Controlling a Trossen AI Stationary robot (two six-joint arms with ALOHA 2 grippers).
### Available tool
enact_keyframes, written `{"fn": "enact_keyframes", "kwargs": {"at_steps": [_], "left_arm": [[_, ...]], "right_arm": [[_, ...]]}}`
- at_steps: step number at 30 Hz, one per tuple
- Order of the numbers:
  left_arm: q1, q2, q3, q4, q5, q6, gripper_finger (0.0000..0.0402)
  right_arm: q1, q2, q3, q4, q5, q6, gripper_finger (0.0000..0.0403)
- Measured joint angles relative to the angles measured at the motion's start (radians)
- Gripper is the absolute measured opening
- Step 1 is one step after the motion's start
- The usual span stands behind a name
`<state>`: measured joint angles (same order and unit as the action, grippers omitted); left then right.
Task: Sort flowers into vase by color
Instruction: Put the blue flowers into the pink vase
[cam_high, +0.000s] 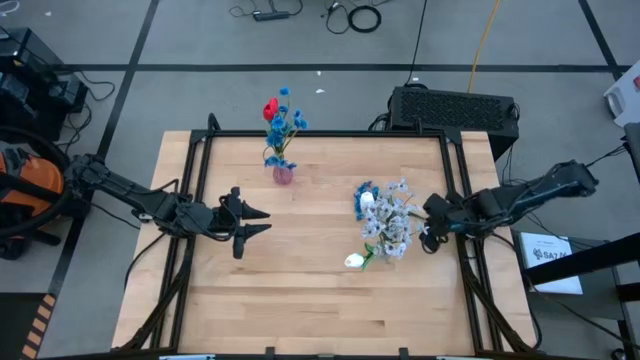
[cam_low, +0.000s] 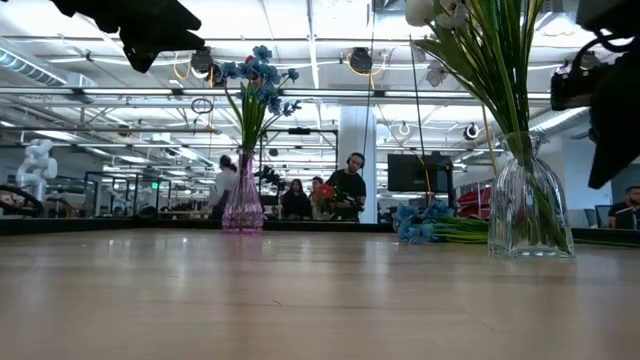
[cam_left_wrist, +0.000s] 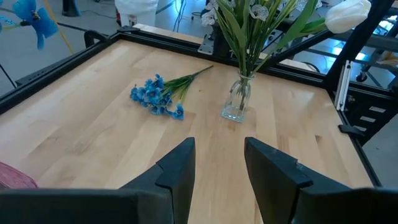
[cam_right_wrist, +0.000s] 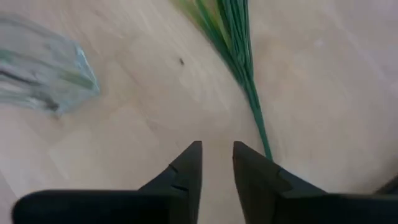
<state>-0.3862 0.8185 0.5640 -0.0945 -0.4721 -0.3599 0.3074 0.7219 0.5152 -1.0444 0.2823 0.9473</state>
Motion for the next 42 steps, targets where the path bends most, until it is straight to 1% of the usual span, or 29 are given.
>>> {"fn": "enact_keyframes", "kwargs": {"at_steps": [5,8,11,14,19,25,32,35,38,40,42], "left_arm": [[0.000,0.000,0.000,0.002,0.000,0.000,0.0145],[0.000,0.000,0.000,0.006,0.000,0.000,0.0145],[0.000,0.000,0.000,0.006,0.000,-0.001,0.0145],[0.000,0.000,0.000,0.005,0.000,-0.001,0.0145],[0.000,0.000,0.000,0.005,0.000,-0.002,0.0145],[0.000,0.000,0.000,0.005,0.000,-0.002,0.0145],[0.000,0.000,0.000,0.005,0.000,-0.005,0.0145],[0.000,0.000,0.000,0.005,0.008,-0.005,0.0145],[0.000,0.000,0.000,0.005,0.010,-0.020,0.0145],[0.000,0.000,0.000,0.002,0.011,-0.025,0.0145],[0.000,0.000,0.000,0.003,0.018,-0.026,0.0145]], "right_arm": [[-0.101,0.036,0.000,0.030,0.002,-0.079,0.0127],[-0.167,0.079,0.000,0.044,-0.001,-0.121,0.0147],[-0.226,0.130,0.000,0.080,-0.020,-0.196,0.0158],[-0.279,0.188,0.000,0.109,-0.045,-0.253,0.0160],[-0.344,0.281,0.000,0.113,-0.074,-0.290,0.0154],[-0.391,0.366,-0.020,0.183,-0.117,-0.316,0.0148],[-0.407,0.405,-0.087,0.280,-0.126,-0.320,0.0148],[-0.407,0.405,-0.114,0.298,-0.128,-0.292,0.0144],[-0.407,0.399,-0.122,0.297,-0.143,-0.276,0.0121],[-0.406,0.396,-0.123,0.298,-0.150,-0.273,0.0093],[-0.406,0.389,-0.125,0.298,-0.159,-0.248,0.0056]]}}
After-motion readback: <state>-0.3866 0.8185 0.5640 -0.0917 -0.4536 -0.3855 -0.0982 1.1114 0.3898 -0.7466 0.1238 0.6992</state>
